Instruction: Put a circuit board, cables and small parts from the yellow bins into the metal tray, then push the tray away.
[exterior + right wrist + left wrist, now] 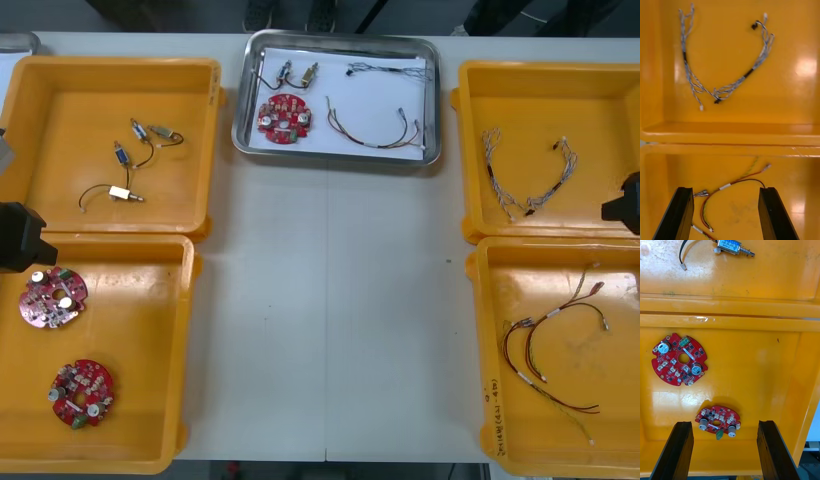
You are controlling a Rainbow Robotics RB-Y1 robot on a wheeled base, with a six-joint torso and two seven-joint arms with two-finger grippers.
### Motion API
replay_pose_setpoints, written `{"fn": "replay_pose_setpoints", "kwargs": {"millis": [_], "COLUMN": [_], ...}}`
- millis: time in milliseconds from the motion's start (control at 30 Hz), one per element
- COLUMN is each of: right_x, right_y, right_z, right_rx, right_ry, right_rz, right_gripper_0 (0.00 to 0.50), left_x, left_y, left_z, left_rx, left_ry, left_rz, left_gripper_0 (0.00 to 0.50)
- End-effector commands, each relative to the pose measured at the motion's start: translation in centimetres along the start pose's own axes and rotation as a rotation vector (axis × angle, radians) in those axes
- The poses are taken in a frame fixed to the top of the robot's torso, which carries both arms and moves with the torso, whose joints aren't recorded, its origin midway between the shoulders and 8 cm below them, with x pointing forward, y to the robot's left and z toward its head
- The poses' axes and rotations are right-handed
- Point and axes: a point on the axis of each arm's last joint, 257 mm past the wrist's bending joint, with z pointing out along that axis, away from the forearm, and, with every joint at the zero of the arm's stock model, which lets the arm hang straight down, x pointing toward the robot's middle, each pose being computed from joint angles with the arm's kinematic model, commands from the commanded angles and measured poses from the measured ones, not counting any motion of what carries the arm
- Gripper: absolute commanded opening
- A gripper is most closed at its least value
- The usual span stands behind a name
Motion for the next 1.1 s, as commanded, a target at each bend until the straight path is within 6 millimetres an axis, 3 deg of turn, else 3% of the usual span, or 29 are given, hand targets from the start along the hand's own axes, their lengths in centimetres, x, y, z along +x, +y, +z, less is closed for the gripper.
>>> {"fn": "replay_pose_setpoints", "kwargs": {"millis": [33, 300, 567, 833, 1100], "right_x": [1.1, 4.6, 6.5, 6.3, 6.3], "right_y": [-3.4, -5.3, -4.4, -2.4, -2.4], "right_z": [-1.6, -1.0, -0.3, -0.6, -0.7], "right_rx": [0.063, 0.077, 0.050, 0.041, 0.041], "right_ry": [-0.007, 0.060, 0.108, 0.092, 0.095], "right_rz": [0.029, 0.052, 0.021, -0.052, -0.073], "right_gripper_0": [0.500, 0.500, 0.500, 0.500, 0.500], "left_x": [-0.2, -0.2, -0.2, -0.2, -0.2], "left_y": [1.8, 1.8, 1.8, 1.8, 1.8], "left_z": [-1.1, -1.1, -1.1, -1.1, -1.1], "left_rx": [-0.052, -0.052, -0.052, -0.052, -0.052], "left_ry": [-0.016, -0.016, -0.016, -0.016, -0.016], "left_rz": [0.075, 0.075, 0.075, 0.075, 0.075], "left_gripper_0": [0.500, 0.500, 0.500, 0.500, 0.500]}}
